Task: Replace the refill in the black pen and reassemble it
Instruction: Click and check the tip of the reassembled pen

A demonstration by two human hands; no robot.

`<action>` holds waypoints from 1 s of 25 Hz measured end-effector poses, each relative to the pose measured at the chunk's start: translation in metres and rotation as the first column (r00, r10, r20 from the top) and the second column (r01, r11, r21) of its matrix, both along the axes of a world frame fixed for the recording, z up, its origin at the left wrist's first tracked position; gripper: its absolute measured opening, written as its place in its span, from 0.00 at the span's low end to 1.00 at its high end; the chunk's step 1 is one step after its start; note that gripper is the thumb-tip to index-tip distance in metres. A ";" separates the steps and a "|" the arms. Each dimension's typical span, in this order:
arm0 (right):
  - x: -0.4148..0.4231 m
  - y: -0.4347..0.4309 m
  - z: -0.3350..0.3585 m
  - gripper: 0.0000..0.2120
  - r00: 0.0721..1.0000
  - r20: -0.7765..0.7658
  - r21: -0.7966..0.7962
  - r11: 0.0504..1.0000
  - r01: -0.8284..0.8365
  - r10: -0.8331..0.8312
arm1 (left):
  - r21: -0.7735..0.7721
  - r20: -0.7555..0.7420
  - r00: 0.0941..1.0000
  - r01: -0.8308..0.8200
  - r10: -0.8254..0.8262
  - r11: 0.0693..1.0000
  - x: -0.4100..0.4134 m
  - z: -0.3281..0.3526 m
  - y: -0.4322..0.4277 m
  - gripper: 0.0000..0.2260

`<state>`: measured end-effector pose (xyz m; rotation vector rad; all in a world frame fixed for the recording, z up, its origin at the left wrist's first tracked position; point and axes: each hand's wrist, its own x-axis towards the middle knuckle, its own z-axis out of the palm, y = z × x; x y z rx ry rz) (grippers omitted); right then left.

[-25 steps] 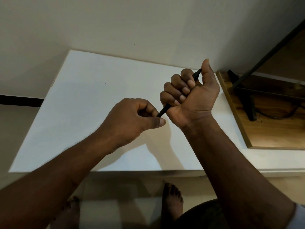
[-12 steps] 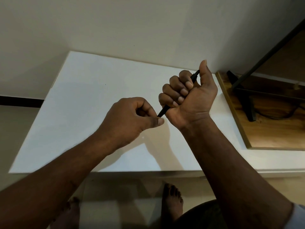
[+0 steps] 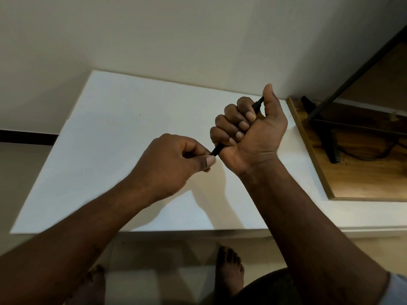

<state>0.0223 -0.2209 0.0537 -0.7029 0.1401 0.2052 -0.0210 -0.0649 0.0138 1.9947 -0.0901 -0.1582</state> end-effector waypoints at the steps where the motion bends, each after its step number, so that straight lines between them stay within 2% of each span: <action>1: 0.000 0.000 0.000 0.28 1.000 0.001 0.000 1.000 0.000 0.000 | 0.001 0.002 1.000 0.001 -0.001 1.000 0.000 0.000 0.000 0.06; 5: 0.002 -0.003 0.001 0.27 1.000 -0.005 0.017 1.000 0.005 -0.005 | -0.074 -0.052 0.998 0.044 -0.047 0.996 0.002 0.001 0.001 0.07; 10: 0.008 -0.013 0.004 0.25 0.998 -0.044 0.095 0.994 0.048 -0.044 | -0.194 -0.129 0.991 -0.047 0.022 0.980 0.008 0.000 0.009 0.11; 17: 0.011 -0.017 0.004 0.23 0.989 -0.084 0.119 0.984 0.132 -0.123 | -0.187 -0.163 0.987 -0.033 0.002 0.982 0.007 0.000 0.007 0.08; 25: 0.012 -0.018 0.002 0.22 0.989 -0.082 0.121 0.984 0.133 -0.124 | -0.191 -0.152 0.988 0.000 -0.030 0.982 0.005 0.001 0.006 0.07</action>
